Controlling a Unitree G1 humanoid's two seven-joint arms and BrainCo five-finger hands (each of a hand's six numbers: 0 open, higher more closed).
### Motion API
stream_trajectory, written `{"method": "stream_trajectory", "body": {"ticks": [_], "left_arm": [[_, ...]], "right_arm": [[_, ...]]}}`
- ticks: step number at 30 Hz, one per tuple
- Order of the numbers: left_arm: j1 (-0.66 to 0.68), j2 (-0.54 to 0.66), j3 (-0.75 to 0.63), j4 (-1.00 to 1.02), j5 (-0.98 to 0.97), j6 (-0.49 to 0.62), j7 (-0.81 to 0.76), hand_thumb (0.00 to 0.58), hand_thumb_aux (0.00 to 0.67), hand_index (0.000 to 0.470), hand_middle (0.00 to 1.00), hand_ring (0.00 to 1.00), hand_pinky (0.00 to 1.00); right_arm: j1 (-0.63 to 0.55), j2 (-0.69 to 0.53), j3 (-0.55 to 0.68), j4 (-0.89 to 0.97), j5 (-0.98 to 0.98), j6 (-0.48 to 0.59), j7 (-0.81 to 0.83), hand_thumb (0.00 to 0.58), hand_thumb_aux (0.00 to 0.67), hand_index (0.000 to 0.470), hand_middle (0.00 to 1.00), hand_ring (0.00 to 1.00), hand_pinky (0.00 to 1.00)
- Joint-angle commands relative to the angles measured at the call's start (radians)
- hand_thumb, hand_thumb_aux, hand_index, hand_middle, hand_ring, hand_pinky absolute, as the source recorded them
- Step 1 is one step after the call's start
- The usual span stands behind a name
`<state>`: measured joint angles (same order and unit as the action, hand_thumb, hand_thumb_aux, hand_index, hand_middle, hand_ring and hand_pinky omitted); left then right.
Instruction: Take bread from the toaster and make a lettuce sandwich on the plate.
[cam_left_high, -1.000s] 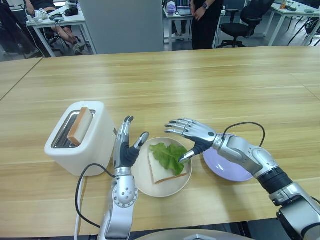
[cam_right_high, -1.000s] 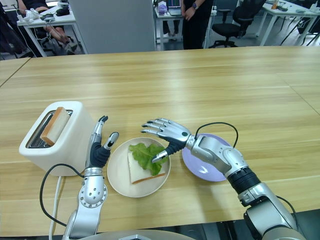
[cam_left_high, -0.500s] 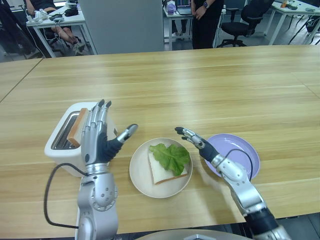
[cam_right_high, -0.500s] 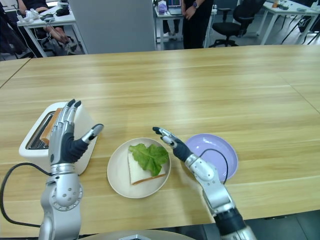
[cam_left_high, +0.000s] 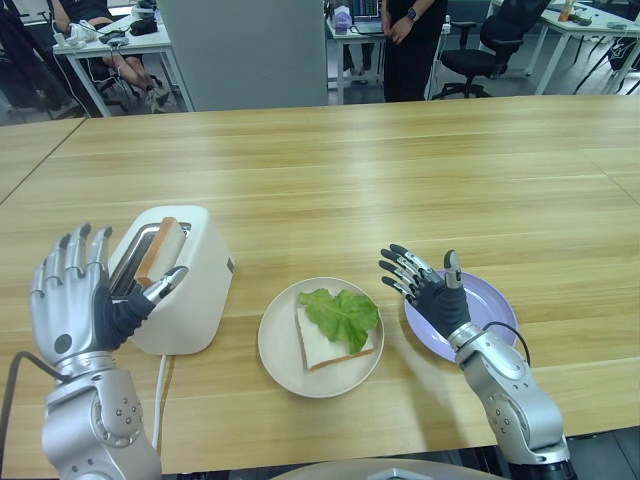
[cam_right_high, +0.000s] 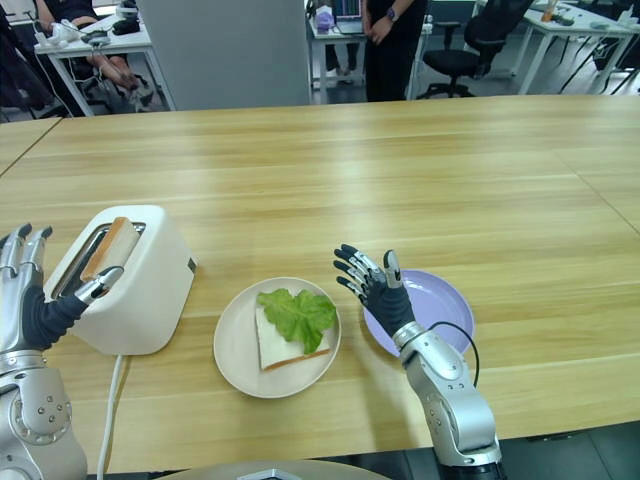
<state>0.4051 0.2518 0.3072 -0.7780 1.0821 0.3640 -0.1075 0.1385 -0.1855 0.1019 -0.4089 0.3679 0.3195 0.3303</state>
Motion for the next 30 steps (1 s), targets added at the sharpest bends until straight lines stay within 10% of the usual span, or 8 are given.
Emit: {"method": "stream_trajectory", "body": {"ticks": [1, 18, 19, 21, 22, 24, 30], "left_arm": [[0.001, 0.001, 0.012, 0.057, -0.033, -0.005, -0.007, 0.0, 0.0, 0.0, 0.0, 0.0, 0.0], [-0.11, 0.052, -0.014, 0.229, 0.012, 0.025, 0.021, 0.0, 0.0, 0.0, 0.0, 0.0, 0.0], [-0.117, 0.052, -0.018, 0.238, 0.012, 0.027, 0.023, 0.104, 0.063, 0.043, 0.0, 0.0, 0.0], [-0.126, 0.055, -0.032, 0.259, 0.018, 0.029, 0.024, 0.104, 0.063, 0.043, 0.0, 0.0, 0.0], [-0.129, 0.057, -0.039, 0.267, 0.023, 0.029, 0.024, 0.539, 0.491, 0.337, 0.0, 0.0, 0.0], [-0.13, 0.061, -0.053, 0.276, 0.032, 0.027, 0.023, 0.58, 0.67, 0.46, 0.0, 0.0, 0.0], [-0.14, 0.06, -0.078, 0.262, 0.023, 0.021, 0.028, 0.58, 0.67, 0.46, 0.0, 0.0, 0.0]], "right_arm": [[0.007, -0.004, -0.024, -0.015, 0.005, 0.013, -0.009, 0.0, 0.0, 0.0, 0.0, 0.0, 0.0], [0.01, 0.006, -0.046, 0.0, 0.002, 0.001, -0.012, 0.0, 0.0, 0.0, 0.0, 0.0, 0.0], [0.011, 0.007, -0.047, 0.004, 0.002, -0.001, -0.012, 0.0, 0.0, 0.0, 0.0, 0.0, 0.0], [0.012, 0.006, -0.051, 0.009, 0.002, -0.004, -0.01, 0.0, 0.0, 0.0, 0.0, 0.0, 0.0], [0.012, 0.006, -0.055, 0.011, 0.001, -0.005, -0.012, 0.0, 0.0, 0.0, 0.0, 0.0, 0.0], [0.01, 0.006, -0.061, 0.017, 0.001, -0.007, -0.012, 0.0, 0.0, 0.0, 0.0, 0.0, 0.0], [0.008, 0.015, -0.062, 0.036, -0.011, -0.018, -0.011, 0.0, 0.0, 0.0, 0.0, 0.0, 0.0]]}}
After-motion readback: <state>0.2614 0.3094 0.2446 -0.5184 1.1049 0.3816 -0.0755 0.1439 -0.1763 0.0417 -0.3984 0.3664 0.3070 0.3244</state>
